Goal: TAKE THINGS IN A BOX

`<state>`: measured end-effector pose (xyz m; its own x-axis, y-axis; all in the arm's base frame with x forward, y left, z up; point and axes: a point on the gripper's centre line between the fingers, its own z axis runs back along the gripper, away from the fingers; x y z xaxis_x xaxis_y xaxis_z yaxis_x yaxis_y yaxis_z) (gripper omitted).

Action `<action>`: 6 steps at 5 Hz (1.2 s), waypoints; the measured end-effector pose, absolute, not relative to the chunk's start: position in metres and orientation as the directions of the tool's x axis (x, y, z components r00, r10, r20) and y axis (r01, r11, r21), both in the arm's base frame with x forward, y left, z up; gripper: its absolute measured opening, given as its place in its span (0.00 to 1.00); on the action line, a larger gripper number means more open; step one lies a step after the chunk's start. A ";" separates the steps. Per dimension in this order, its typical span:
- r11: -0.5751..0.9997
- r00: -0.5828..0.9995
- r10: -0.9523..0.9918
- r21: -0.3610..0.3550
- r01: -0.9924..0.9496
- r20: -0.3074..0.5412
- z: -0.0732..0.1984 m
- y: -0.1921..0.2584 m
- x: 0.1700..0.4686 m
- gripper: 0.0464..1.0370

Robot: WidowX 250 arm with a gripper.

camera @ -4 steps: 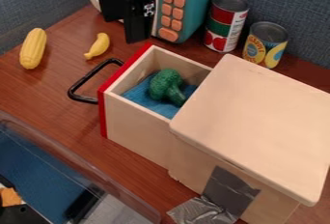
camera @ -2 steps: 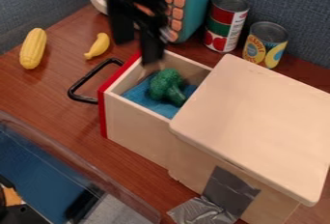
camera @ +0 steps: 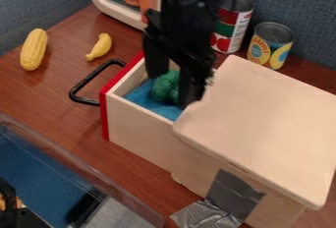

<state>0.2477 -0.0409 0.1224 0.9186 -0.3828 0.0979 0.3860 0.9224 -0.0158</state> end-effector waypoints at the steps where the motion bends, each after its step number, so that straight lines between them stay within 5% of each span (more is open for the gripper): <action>1: 0.908 0.902 -0.419 0.077 0.412 0.107 0.124 -0.044 0.252 0.96; 3: 0.907 0.899 -0.415 0.139 0.398 0.136 0.148 -0.024 0.271 0.96; 6: 0.909 0.907 -0.411 0.117 0.400 0.094 0.123 -0.007 0.274 0.96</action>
